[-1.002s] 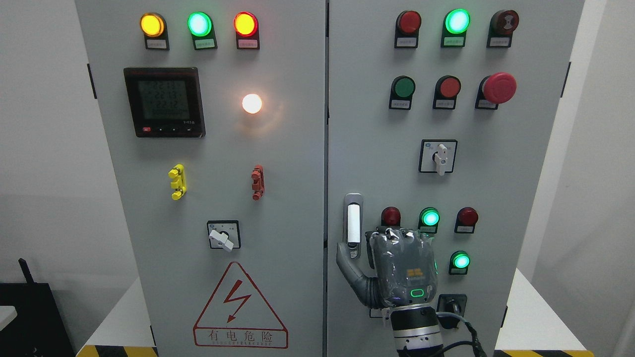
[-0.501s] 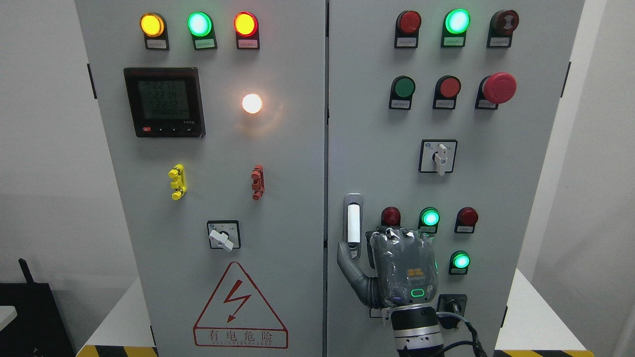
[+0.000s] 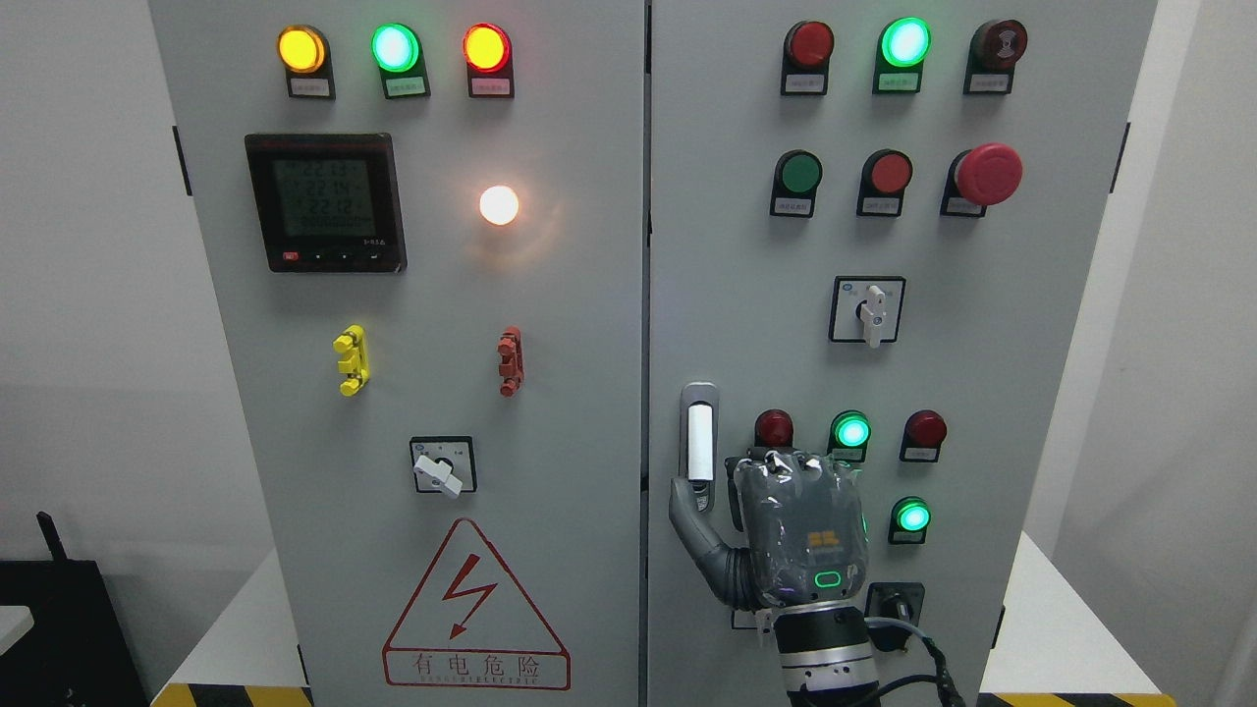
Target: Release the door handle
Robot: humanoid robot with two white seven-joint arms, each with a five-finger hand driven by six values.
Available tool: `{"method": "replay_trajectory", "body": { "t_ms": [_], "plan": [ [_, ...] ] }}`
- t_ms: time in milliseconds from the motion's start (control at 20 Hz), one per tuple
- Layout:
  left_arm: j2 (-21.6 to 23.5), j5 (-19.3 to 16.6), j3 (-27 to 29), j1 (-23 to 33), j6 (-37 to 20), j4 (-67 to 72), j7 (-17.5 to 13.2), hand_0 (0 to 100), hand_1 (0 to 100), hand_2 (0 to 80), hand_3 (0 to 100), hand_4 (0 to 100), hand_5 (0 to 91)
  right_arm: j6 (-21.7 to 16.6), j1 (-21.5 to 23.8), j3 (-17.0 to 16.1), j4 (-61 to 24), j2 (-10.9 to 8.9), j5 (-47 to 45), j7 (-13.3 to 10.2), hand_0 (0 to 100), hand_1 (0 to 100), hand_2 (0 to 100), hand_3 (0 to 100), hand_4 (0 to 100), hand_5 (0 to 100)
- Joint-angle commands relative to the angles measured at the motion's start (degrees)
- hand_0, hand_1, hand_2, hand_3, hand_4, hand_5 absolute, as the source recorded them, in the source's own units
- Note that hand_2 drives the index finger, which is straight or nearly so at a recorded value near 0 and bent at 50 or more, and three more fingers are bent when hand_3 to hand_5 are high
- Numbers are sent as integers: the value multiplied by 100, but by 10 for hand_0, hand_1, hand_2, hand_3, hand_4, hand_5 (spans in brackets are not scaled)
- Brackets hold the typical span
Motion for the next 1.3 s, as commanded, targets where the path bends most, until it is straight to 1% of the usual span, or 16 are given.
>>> {"method": "replay_trajectory", "body": {
  "t_ms": [0,1252],
  "plan": [
    [0,0,9,-18,0,53,5,120,389,0,0,0,0,3,-4,-22,8,0,0,-2,479,97,1000,1000,1000,1000],
    [0,0,9,-18,0,53,5,120,389,0,0,0,0,73,5,-57,8,9,0,-10,488,116,1000,1000,1000,1000]
  ]
}}
